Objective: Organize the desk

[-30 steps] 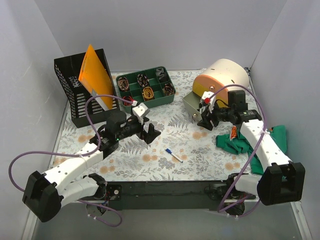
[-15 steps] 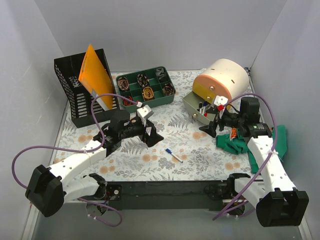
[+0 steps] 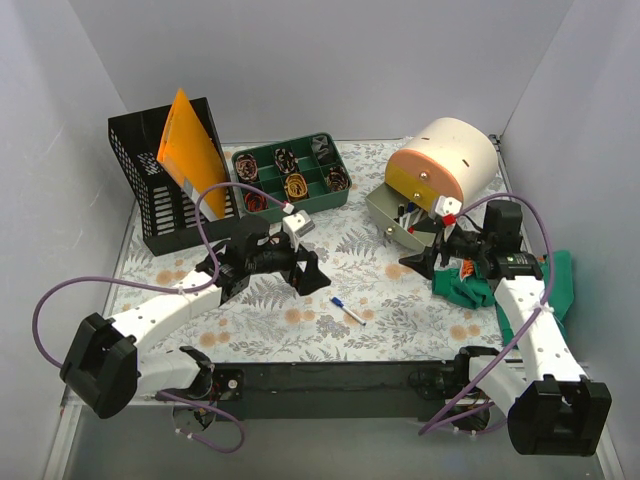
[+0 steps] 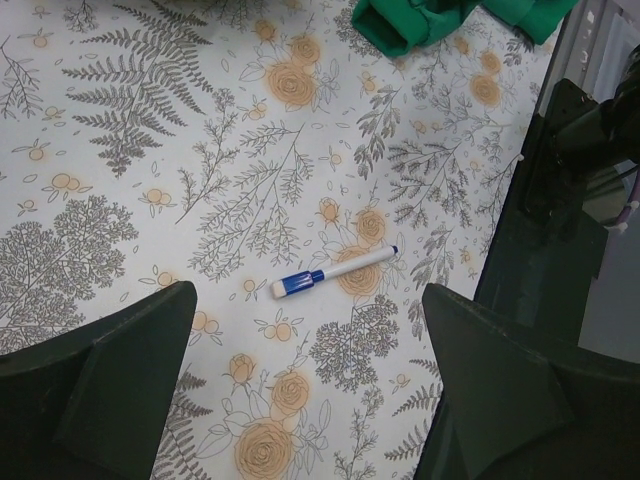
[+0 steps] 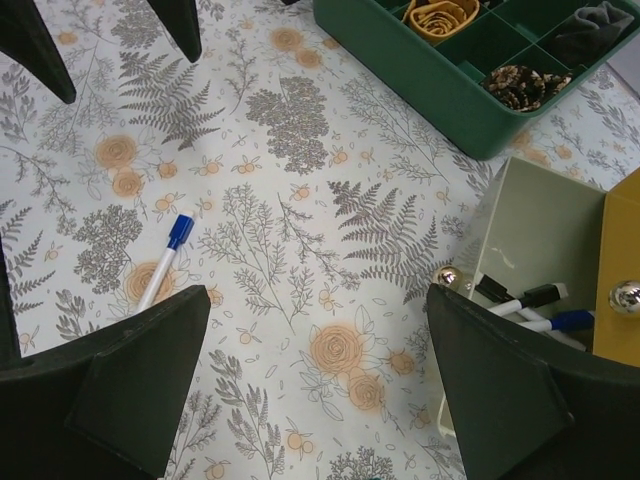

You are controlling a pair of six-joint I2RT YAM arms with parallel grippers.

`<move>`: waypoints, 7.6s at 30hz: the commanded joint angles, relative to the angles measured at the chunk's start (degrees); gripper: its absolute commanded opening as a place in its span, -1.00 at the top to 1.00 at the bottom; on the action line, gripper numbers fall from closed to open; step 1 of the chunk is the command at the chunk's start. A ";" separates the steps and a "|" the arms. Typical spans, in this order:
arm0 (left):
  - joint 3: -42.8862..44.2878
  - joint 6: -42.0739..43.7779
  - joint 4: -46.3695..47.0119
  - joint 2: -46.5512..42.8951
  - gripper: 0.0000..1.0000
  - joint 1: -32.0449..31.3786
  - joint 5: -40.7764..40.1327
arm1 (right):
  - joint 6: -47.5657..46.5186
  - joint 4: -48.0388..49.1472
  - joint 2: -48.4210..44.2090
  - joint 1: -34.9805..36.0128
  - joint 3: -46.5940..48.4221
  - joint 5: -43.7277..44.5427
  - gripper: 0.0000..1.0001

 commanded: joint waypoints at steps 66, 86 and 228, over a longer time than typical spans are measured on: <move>-1.71 5.08 0.45 -21.18 -0.97 -0.05 -41.42 | 6.77 -4.79 35.07 53.32 8.13 55.74 0.74; -1.62 4.38 0.45 -21.19 -0.97 0.04 -38.87 | -0.09 -9.63 23.29 28.56 26.50 57.06 0.96; 11.65 -18.03 -10.80 -28.21 -0.96 17.79 -27.27 | 30.24 5.06 -8.88 -0.55 17.00 62.24 -0.95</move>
